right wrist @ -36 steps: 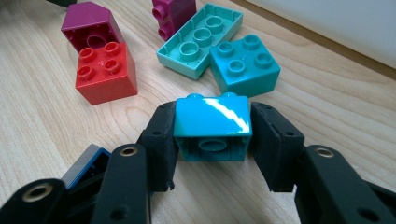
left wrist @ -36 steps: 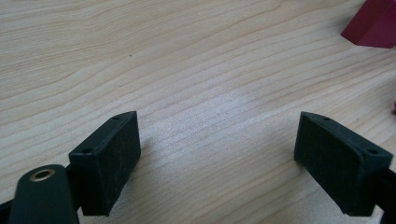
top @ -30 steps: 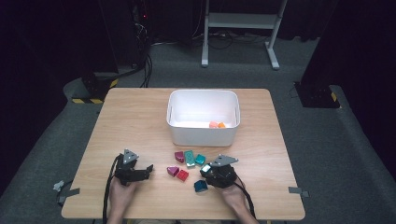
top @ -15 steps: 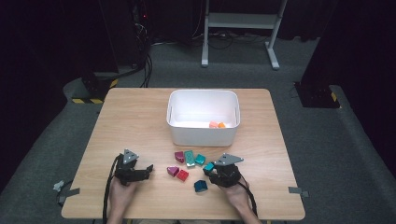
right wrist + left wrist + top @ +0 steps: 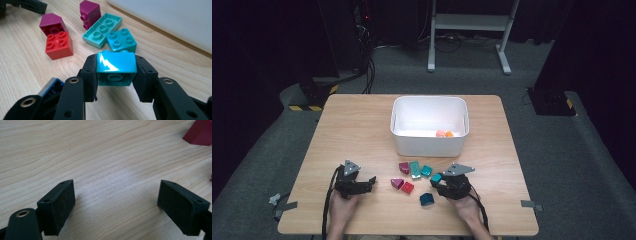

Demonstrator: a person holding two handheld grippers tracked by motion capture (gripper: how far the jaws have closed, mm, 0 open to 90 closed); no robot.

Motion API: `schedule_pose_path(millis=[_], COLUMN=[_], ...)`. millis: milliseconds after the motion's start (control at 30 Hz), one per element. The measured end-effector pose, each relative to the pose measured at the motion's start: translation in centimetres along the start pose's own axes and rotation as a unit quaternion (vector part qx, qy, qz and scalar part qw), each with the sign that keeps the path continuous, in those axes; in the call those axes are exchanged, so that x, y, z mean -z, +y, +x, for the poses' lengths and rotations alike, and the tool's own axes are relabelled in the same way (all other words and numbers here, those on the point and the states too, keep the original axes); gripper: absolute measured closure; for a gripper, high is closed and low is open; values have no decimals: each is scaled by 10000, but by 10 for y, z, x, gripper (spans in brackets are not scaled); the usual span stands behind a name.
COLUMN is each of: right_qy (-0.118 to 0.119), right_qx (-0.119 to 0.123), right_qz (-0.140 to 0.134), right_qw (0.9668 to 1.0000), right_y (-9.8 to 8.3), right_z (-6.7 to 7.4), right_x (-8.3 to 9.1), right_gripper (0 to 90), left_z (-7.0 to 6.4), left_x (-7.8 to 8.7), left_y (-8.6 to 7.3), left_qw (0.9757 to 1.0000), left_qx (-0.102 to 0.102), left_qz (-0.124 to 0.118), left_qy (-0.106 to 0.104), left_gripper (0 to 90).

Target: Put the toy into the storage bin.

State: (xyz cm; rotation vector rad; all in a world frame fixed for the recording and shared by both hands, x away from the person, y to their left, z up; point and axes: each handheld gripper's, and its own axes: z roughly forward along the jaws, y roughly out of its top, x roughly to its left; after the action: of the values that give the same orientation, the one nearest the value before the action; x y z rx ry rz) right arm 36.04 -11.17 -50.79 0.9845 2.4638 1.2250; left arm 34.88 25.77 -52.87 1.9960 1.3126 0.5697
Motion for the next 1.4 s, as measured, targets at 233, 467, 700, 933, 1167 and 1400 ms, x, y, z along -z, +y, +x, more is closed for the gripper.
schedule_pose_path(millis=[233, 467, 700, 933, 1167, 1400], right_qy=[33, 15, 15, 18, 5, -13], right_qx=[1, -70, -76, -85, -60, -32], right_qz=[-48, -121, -115, -137, -243, -333], right_qw=[10000, 9999, 9999, 9999, 9997, 9994], right_y=[4, 6, 8, 12, 21, 30], right_z=[-2, -5, -8, -11, -13, -19], right_x=[5, 10, 14, 18, 26, 35], right_gripper=[588, 588, 588, 588, 588, 589], left_z=[0, 0, 0, 0, 0, 0], left_x=[0, 0, 0, 0, 0, 0], left_y=[0, 0, 0, 0, 0, 0], left_qw=[10000, 10000, 10000, 10000, 10000, 10000], left_qx=[1, 5, 6, -3, -8, -7], left_qz=[1, -4, -3, -5, -5, -6], left_qy=[0, -4, -5, -7, -9, -11], left_gripper=[149, 148, 149, 149, 149, 149])
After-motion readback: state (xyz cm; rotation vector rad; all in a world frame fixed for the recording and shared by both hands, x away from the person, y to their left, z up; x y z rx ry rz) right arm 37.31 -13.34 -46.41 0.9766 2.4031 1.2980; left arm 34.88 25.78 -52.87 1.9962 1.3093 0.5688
